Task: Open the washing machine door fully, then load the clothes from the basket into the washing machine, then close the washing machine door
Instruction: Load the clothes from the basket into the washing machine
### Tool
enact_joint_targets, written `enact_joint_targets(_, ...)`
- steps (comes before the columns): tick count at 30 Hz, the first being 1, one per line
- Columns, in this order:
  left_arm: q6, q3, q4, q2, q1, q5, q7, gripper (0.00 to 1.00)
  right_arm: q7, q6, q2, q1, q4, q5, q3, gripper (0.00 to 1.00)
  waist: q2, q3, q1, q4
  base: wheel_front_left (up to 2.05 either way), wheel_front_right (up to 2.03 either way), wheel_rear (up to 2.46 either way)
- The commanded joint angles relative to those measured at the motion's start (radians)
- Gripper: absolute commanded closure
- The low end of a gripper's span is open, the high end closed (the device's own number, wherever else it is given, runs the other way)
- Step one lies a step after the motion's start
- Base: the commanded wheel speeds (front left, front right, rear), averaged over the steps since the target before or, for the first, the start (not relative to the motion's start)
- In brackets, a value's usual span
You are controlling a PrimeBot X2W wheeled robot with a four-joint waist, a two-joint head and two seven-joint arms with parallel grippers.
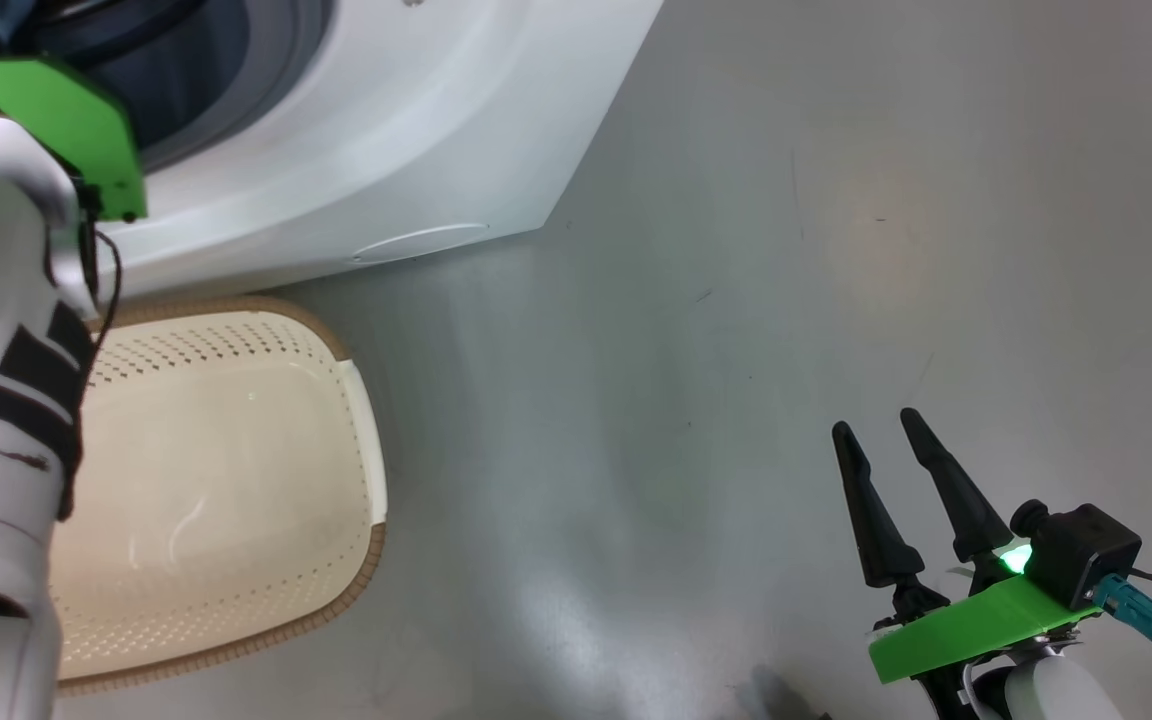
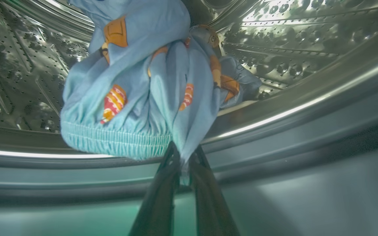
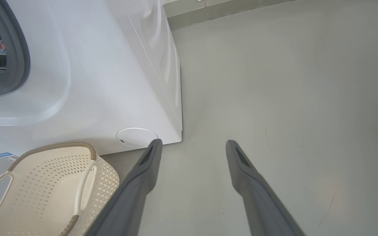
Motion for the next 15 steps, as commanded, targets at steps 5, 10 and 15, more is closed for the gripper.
enact_joint_targets(5,0.03,0.013,-0.006,0.071,-0.041,-0.003,-0.033,1.0,-0.005,0.002,-0.012,0.013,-0.016,0.011,0.029,0.0,0.0,-0.001,0.0,-0.011,0.0,0.0,0.0)
enact_joint_targets(10,0.067,0.052,-0.011,0.103,-0.058,-0.038,-0.098,1.0,-0.005,0.002,-0.018,0.025,-0.009,0.012,0.049,0.0,0.0,-0.011,0.0,-0.028,0.0,0.0,0.0)
enact_joint_targets(15,0.089,0.063,-0.01,0.141,-0.07,-0.047,-0.123,1.0,-0.005,0.002,-0.03,0.053,-0.003,0.012,0.069,0.0,0.0,-0.015,0.0,-0.055,0.0,0.0,0.0)
